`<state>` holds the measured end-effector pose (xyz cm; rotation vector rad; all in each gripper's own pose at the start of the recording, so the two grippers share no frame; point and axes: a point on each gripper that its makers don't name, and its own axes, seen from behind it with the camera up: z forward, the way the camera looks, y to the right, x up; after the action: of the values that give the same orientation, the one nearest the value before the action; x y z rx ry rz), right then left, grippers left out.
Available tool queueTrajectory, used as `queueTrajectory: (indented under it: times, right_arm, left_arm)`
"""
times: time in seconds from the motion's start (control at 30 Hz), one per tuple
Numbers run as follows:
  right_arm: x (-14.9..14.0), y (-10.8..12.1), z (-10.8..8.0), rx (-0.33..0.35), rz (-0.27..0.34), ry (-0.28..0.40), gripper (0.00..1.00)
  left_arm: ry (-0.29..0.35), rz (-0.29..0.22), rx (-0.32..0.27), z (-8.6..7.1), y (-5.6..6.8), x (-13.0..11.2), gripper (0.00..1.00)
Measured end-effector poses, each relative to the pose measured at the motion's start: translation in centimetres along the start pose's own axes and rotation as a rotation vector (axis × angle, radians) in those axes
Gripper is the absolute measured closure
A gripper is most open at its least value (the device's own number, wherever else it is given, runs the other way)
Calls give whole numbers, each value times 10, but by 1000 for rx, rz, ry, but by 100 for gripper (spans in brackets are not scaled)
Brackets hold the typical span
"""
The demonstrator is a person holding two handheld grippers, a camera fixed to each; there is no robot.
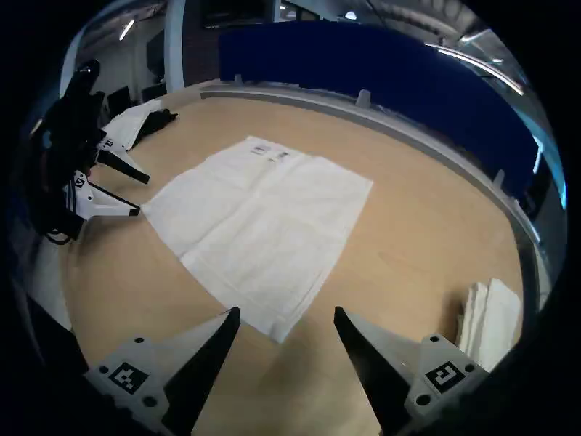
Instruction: Fold towel
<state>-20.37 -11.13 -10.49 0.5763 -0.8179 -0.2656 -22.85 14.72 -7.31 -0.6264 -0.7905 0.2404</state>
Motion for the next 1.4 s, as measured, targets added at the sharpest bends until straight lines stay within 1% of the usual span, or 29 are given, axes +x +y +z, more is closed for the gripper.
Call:
queueTrajectory:
  times: [0.2, 0.3, 0.4, 0.57, 0.63, 0.67, 0.77, 0.87, 0.9, 1.03, 1.1, 1.23, 1.37, 1.4]
  right_arm:
    - [-9, 0, 2, 1, 7, -20, 0]
    - [-13, -1, 4, 10, 9, -30, 2]
    - [-16, -2, 5, 13, 11, -35, 2]
    - [-22, -5, 6, 21, 11, -48, 6]
    - [-23, -7, 6, 26, 11, -52, 9]
    - [-23, -8, 6, 28, 11, -53, 10]
    - [-24, -9, 7, 32, 10, -56, 16]
    - [-24, -11, 8, 40, 12, -56, 25]
    - [-24, -11, 8, 43, 14, -56, 27]
    - [-24, -9, 8, 39, 19, -55, 34]
    - [-23, -8, 9, 38, 22, -55, 39]
    - [-23, -8, 9, 37, 25, -58, 48]
    - [-23, -10, 10, 43, 20, -60, 55]
    - [-23, -11, 10, 45, 18, -61, 58]
  left_arm:
    - [-24, -14, 1, 8, -1, -8, 5]
    - [-34, -16, -3, 10, 1, -12, 5]
    - [-43, -11, -15, 11, 6, -14, 5]
    - [-53, 4, -17, 12, 8, -16, 7]
    - [-59, 11, -13, 12, 6, -17, 10]
    - [-63, 14, -11, 12, 5, -17, 13]
    - [-69, 23, 2, 13, 3, -18, 22]
    - [-71, 20, 11, 13, 3, -19, 25]
    - [-72, 17, 13, 12, 4, -19, 25]
    - [-74, 8, 20, 12, 4, -19, 33]
    - [-76, 6, 21, 11, 4, -19, 34]
    - [-82, 5, 22, 10, 3, -20, 47]
    - [-86, 2, 25, 11, 3, -20, 49]
    - [-86, 3, 26, 11, 3, -20, 53]
